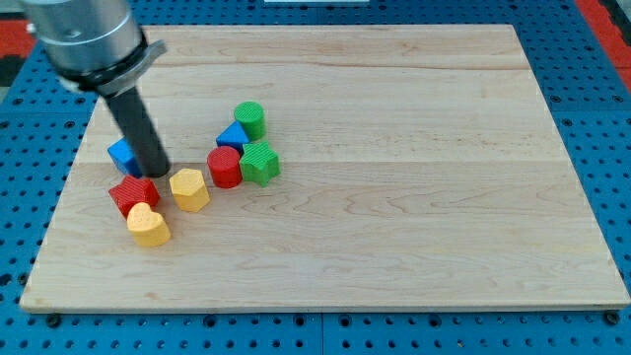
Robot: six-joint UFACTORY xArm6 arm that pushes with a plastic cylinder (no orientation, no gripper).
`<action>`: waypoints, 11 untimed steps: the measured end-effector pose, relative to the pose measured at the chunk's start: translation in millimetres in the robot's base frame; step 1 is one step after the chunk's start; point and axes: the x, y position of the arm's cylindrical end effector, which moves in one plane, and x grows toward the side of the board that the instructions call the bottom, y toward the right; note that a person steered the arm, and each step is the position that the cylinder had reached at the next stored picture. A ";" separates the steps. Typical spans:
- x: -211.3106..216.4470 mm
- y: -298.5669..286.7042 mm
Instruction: Push the group of blocks towards the bottom left
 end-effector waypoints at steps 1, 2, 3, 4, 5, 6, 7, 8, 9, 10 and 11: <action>-77.0 19.5; -120.0 60.7; -110.1 132.7; -70.8 112.4; -32.7 82.7; -22.6 62.8; -25.4 62.0; -3.1 56.9; -41.3 63.4; -84.6 76.0; -79.3 35.8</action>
